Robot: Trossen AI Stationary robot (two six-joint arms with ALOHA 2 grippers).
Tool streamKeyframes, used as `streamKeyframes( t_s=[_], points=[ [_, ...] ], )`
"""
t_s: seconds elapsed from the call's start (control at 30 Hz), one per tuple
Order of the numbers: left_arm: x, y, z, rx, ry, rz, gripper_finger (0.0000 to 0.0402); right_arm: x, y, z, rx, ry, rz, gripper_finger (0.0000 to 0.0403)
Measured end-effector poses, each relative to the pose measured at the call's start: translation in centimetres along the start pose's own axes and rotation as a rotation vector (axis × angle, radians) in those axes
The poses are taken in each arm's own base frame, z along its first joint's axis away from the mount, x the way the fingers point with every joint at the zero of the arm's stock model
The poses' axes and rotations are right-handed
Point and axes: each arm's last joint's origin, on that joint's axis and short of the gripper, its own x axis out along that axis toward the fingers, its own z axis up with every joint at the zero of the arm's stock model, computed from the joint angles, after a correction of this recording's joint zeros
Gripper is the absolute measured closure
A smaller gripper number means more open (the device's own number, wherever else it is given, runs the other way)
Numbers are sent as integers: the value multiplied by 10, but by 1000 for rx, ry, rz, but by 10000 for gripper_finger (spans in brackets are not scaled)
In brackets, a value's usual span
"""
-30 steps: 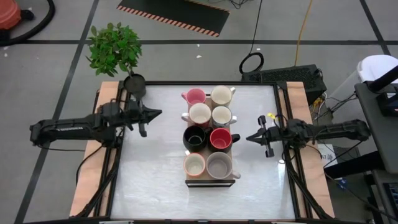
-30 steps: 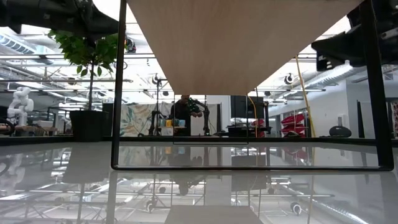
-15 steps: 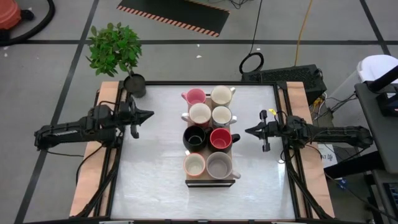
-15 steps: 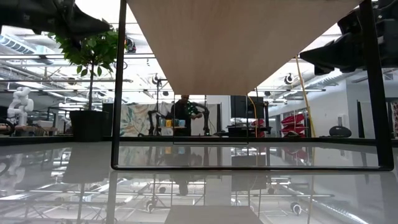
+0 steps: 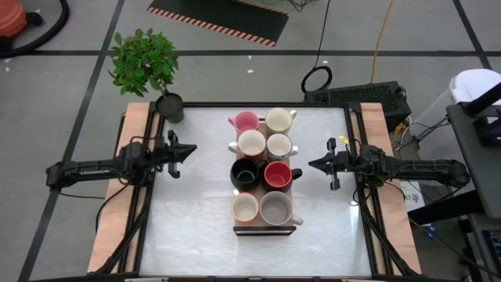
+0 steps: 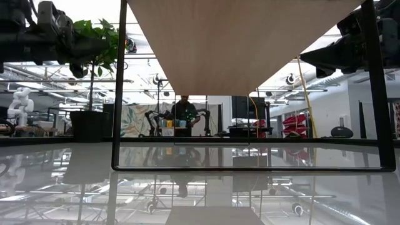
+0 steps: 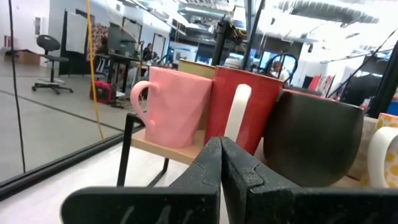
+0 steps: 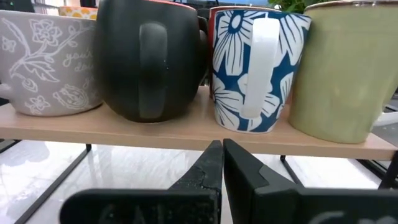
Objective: Place coffee mugs
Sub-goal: Return to Home Position
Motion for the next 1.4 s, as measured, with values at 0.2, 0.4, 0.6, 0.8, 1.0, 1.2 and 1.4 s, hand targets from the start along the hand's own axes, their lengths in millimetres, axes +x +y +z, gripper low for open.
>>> streamKeyframes(
  t_s=[0.2,0.4,0.6,0.8,1.0,1.2,1.4],
  points=[
    [-2,0,1,14,-3,-4,401,0,0,-3,4,27,1,403],
    [-7,1,1,15,-6,15,401,-1,-1,-5,-12,54,-10,403],
    [-13,3,2,38,-27,76,401,-3,-4,-7,-28,67,-30,403],
    [-14,5,-4,48,22,112,401,-8,-4,-4,-41,39,-30,403],
    [-15,6,-10,13,90,135,401,-14,-1,1,-3,-28,-36,403],
    [-15,6,-10,6,86,142,401,-18,7,2,3,-49,-16,403],
    [-15,6,-10,5,85,143,401,-18,18,1,30,-36,104,403]
  ],
)
